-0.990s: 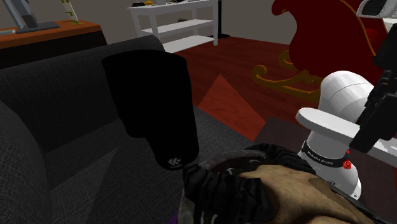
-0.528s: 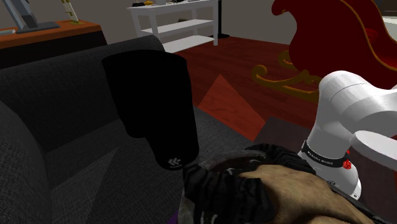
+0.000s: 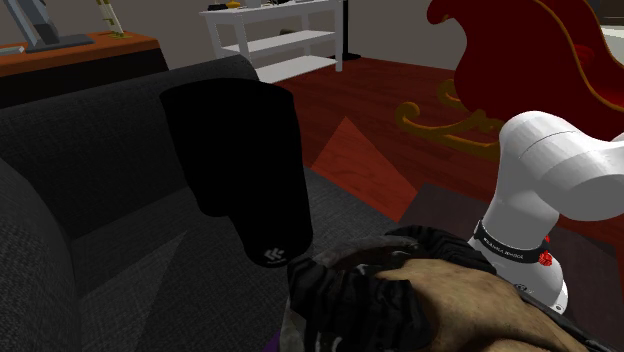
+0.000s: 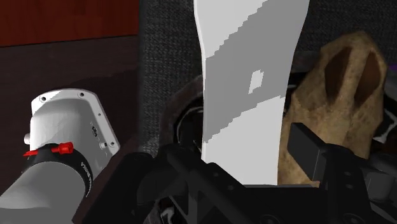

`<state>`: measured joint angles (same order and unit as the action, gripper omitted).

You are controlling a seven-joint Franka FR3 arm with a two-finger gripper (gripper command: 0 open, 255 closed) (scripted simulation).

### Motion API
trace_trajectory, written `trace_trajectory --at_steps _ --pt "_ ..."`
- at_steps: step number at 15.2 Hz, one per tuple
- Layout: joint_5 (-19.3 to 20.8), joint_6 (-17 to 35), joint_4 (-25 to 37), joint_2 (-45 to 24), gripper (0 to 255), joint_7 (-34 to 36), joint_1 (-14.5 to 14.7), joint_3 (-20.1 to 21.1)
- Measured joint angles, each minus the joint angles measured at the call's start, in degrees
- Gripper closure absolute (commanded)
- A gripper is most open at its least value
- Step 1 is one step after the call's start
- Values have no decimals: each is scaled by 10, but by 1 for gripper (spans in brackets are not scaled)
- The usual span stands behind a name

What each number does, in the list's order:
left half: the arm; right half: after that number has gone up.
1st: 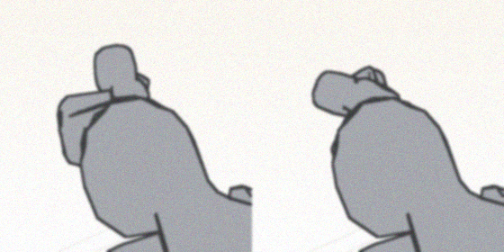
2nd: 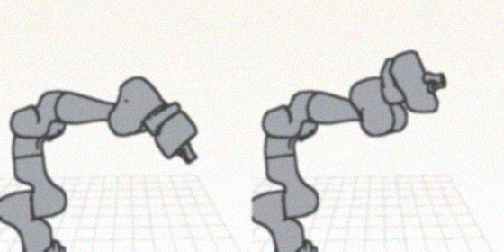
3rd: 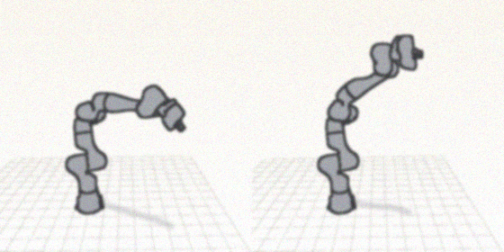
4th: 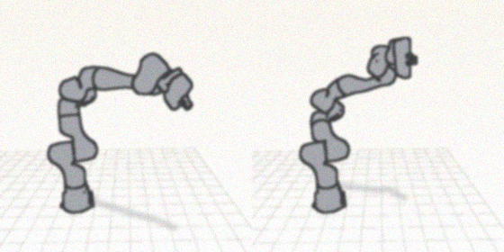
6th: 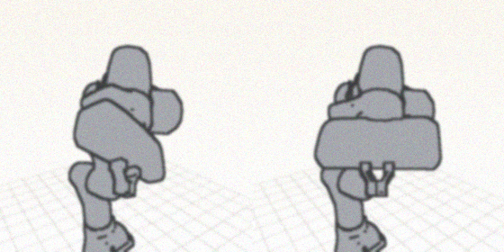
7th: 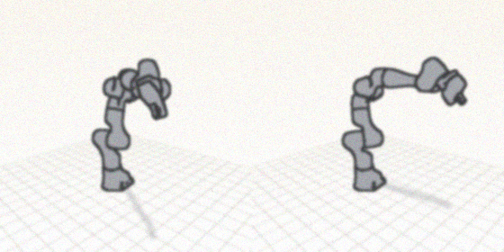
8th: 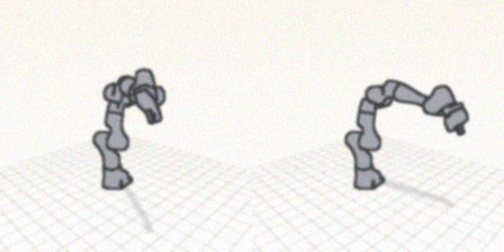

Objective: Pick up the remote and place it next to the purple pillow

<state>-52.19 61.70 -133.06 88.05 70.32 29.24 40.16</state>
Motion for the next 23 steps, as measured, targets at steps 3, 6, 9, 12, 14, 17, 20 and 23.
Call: trace_trajectory --at_steps 3,6,9,12,14,17,20,23 --pt "-35 -12 37 3 255 45 0 19" --pt "-76 -22 82 3 255 98 -2 41" --pt "-109 -30 133 -5 255 147 -9 56" --pt "-139 -28 163 -5 255 183 -13 75" --pt "-144 -24 151 6 255 187 -8 82" --pt "-155 -13 130 21 255 186 0 98" --pt "-171 -4 110 37 255 187 9 111" --pt "-186 5 94 51 255 189 18 125"
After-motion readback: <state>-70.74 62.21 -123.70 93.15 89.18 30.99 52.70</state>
